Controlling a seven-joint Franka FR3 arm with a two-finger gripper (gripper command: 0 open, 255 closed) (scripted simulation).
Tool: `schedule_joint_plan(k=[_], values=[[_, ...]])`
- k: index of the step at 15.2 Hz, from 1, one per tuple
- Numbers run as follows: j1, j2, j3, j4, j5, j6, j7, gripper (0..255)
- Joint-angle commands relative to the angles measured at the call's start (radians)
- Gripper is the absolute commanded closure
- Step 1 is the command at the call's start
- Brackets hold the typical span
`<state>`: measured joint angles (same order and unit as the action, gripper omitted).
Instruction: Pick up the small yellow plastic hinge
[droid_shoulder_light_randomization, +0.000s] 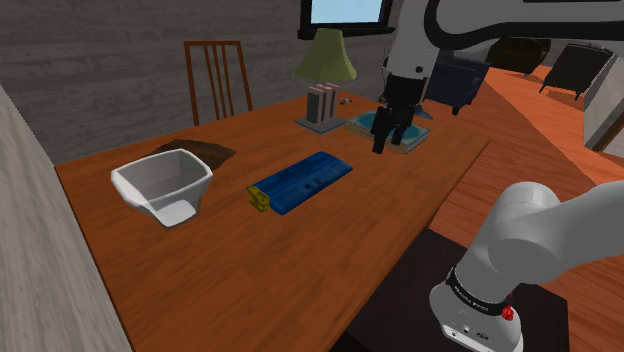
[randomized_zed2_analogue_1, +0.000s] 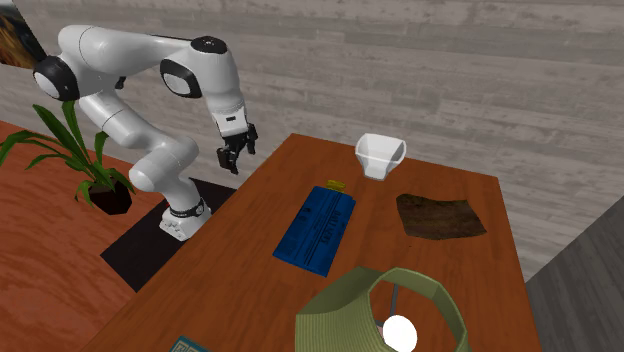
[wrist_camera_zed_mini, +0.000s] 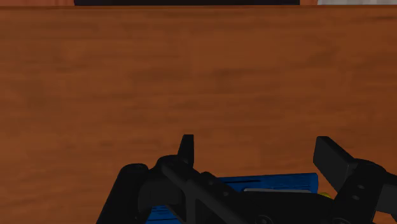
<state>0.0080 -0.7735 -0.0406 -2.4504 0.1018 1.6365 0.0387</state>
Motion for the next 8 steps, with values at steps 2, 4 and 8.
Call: schedule_joint_plan(k=[2, 4, 8], values=[[0.007, 0.029, 0.016, 0.004, 0.008, 0.027, 0.014, 0], [0.019, 0.089, 0.048, 0.016, 0.020, 0.080, 0.042, 0], [0.038, 0.221, 0.108, 0.058, 0.035, 0.177, 0.097, 0]])
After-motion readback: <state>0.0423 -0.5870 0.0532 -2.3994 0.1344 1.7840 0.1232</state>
